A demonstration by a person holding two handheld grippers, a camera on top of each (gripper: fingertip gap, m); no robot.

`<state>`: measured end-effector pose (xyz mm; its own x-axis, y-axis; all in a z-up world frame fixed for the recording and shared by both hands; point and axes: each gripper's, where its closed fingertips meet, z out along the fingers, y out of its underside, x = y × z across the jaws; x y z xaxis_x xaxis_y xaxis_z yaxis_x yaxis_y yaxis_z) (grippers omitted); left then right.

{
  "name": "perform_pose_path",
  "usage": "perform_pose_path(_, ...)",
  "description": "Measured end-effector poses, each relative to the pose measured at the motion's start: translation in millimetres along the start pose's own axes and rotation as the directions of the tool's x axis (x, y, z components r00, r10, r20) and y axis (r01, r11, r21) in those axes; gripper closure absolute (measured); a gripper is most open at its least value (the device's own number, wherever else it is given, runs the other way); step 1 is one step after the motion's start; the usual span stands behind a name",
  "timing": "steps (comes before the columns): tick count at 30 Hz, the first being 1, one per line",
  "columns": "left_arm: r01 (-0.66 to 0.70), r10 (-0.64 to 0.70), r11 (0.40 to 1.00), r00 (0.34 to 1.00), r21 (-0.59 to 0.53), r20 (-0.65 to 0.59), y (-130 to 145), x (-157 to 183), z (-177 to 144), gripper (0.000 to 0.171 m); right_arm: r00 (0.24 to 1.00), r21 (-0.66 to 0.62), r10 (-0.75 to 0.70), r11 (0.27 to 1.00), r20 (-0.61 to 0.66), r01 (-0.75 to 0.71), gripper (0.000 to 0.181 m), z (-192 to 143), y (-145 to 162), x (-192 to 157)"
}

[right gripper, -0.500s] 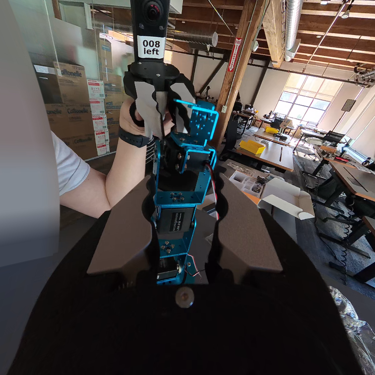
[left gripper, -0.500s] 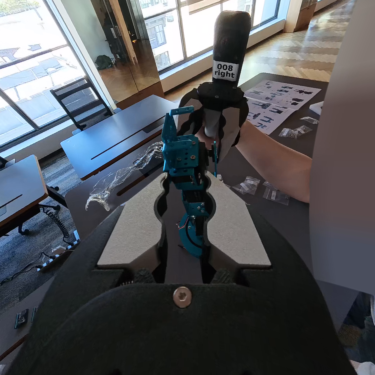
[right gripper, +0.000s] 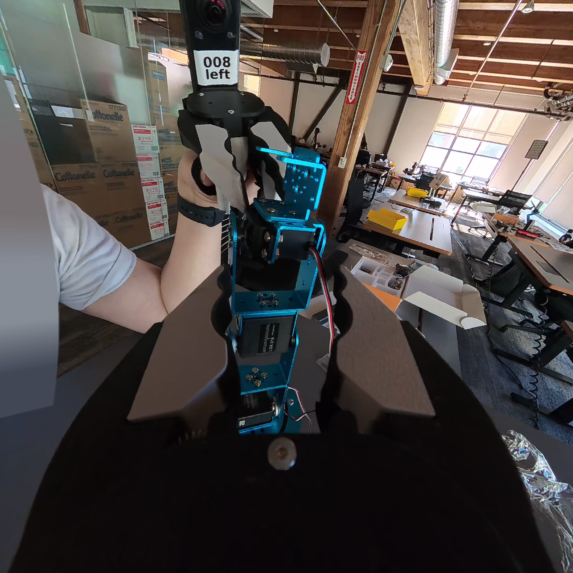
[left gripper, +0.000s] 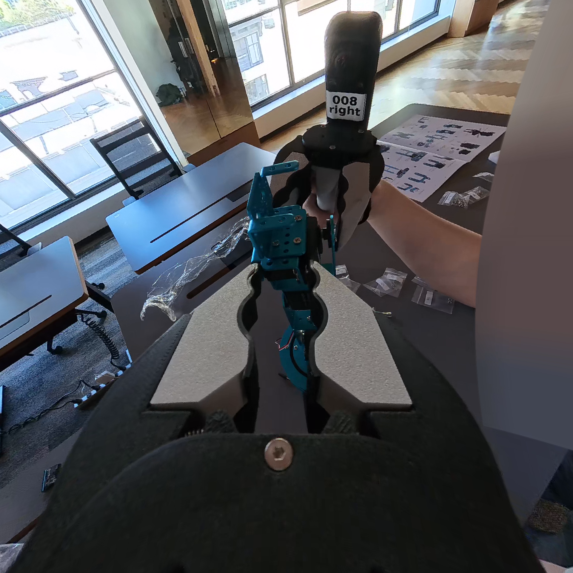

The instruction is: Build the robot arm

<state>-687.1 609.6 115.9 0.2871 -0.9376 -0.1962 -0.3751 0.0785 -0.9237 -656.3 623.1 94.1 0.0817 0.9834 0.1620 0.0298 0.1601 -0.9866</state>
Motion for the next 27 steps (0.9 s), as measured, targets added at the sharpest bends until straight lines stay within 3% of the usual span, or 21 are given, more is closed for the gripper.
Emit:
perform_pose_path(5, 0.042, -0.042, 0.999, 0.999, 0.015, -0.009, 0, -1, -6, 0.142, 1.000, -0.005, -0.004, 1.000, -0.005, 0.004, 0.118, 0, -1, -2)
perform_pose_path(8, 0.058, -0.059, 0.996, 0.998, 0.067, 0.010, -4, -4, -26, 0.122, 1.000, 0.023, 0.017, 1.000, -0.005, -0.016, 0.114, -6, -17, -11)
perform_pose_path(11, 0.039, -0.039, 0.990, 0.999, 0.138, -0.002, -6, -2, -56, 0.123, 0.983, -0.036, -0.032, 0.999, -0.182, 0.026, 0.112, -18, -39, -19)
perform_pose_path(15, 0.068, -0.084, 0.957, 0.995, 0.282, 0.044, -3, -36, -105, 0.126, 0.844, -0.105, -0.118, 0.992, -0.524, 0.073, 0.115, -29, -55, -24)
perform_pose_path(19, 0.149, -0.094, 0.865, 0.986, 0.479, -0.136, -6, -78, -134, 0.130, 0.672, -0.150, -0.068, 0.986, -0.738, -0.066, 0.113, -20, -32, -37)
perform_pose_path(21, 0.247, -0.110, 0.814, 0.954, 0.525, -0.278, -1, -107, -135, 0.131, 0.539, -0.139, -0.047, 0.981, -0.841, -0.132, 0.113, -15, -16, -45)
perform_pose_path(24, 0.486, -0.277, 0.710, 0.858, 0.510, -0.433, 8, -168, -116, 0.132, 0.322, -0.084, -0.014, 0.975, -0.947, -0.204, 0.114, -9, 3, -49)
perform_pose_path(27, 0.576, -0.363, 0.686, 0.801, 0.444, -0.477, 28, -195, -76, 0.134, 0.202, -0.059, -0.005, 0.964, -0.979, -0.258, 0.114, 0, 10, -44)
